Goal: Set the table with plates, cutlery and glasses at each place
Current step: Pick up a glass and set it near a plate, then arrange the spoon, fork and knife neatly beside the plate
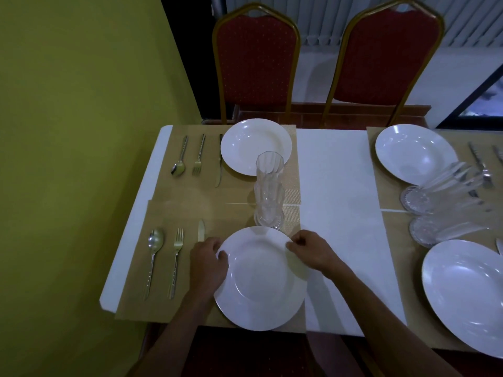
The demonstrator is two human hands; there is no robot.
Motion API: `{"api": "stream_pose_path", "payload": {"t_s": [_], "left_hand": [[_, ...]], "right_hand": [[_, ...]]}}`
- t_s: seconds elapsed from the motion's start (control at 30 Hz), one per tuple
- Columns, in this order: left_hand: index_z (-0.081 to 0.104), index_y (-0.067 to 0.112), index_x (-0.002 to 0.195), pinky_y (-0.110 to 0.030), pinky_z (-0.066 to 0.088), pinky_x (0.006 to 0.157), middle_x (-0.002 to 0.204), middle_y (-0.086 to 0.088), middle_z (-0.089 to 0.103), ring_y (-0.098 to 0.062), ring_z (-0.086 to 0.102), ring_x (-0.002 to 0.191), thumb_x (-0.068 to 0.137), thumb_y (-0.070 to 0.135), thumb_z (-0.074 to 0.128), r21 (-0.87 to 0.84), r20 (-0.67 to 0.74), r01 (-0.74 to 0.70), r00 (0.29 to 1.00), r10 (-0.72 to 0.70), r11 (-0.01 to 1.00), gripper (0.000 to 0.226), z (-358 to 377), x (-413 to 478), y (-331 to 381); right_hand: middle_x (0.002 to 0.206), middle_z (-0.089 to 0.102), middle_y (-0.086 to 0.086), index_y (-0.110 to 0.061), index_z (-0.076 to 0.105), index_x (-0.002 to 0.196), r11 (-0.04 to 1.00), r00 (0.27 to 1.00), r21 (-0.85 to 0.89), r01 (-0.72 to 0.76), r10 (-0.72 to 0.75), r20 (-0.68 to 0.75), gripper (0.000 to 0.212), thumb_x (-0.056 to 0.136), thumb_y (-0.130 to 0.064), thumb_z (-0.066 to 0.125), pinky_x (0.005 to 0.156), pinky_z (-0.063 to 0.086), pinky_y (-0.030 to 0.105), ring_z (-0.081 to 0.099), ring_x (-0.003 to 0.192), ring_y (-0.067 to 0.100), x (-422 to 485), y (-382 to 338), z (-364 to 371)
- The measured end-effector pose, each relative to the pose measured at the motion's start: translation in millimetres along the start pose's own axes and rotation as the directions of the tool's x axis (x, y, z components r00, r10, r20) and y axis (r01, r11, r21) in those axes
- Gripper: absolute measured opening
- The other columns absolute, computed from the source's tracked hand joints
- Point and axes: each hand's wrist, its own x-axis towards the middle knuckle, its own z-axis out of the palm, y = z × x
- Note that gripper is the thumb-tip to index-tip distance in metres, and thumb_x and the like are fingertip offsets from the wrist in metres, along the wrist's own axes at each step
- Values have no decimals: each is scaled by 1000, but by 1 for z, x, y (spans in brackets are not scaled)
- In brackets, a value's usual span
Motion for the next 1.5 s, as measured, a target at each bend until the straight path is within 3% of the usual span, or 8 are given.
{"api": "stream_pose_path", "payload": {"t_s": [0.1,0.23,0.5,0.7,0.83,1.23,1.37,1.5], "left_hand": [[67,12,116,-30,46,81,107,-9,63,-27,60,99,85,9,63,48,-14,46,999,-45,998,31,0,-17,-16],[60,15,79,-28,38,60,77,-3,59,-26,58,75,85,5,56,2,44,70,997,-70,998,13,-2,-31,-21],[71,24,112,-25,41,68,93,0,71,-22,63,85,83,-2,49,-64,74,95,993,-90,993,44,-1,-47,-27],[71,26,118,-30,48,81,103,0,74,-25,66,94,82,-1,53,-62,56,94,994,-90,994,48,-2,-54,-28],[72,24,117,-25,44,78,102,-1,74,-21,64,86,82,-2,55,-75,25,118,993,-116,990,47,-3,-53,-27],[73,16,110,-25,40,74,86,-3,69,-26,64,88,84,4,59,-49,7,186,983,-186,981,32,-3,-55,-25],[69,14,119,-22,39,82,115,-7,71,-24,65,107,89,11,61,-74,-15,226,974,-228,971,32,-9,-58,-28],[68,13,120,-25,43,87,115,-7,71,-25,65,108,89,17,64,-118,-50,281,956,-288,952,31,-24,-60,-36]], "right_hand": [[100,64,1,-14,65,100,999,999,-28,-23,24,40,23,92,-34,60,76,48,31,61,93,19,-5,7,4],[96,63,3,-11,64,94,999,1000,-28,-22,22,14,18,91,-29,61,70,46,28,59,87,19,-11,10,6],[93,68,13,-3,70,93,997,1000,-73,7,-6,13,26,92,-27,60,71,47,31,61,82,22,-20,12,5],[96,70,16,0,72,96,994,999,-106,17,-13,32,30,93,-27,59,81,54,39,67,91,29,-26,12,3],[96,71,18,1,72,94,994,999,-107,20,-15,47,29,92,-26,60,71,48,29,63,81,24,-25,9,2],[100,69,7,-7,72,102,990,997,-135,42,-31,77,26,95,-28,58,91,55,39,65,94,24,-30,6,0],[98,70,16,-1,69,99,989,998,-145,41,-35,44,27,93,-24,58,83,56,41,67,86,27,-29,3,-6],[97,68,9,-5,66,100,975,990,-209,74,-97,-101,18,96,-20,56,70,44,29,59,82,19,-37,-3,-9]]}}
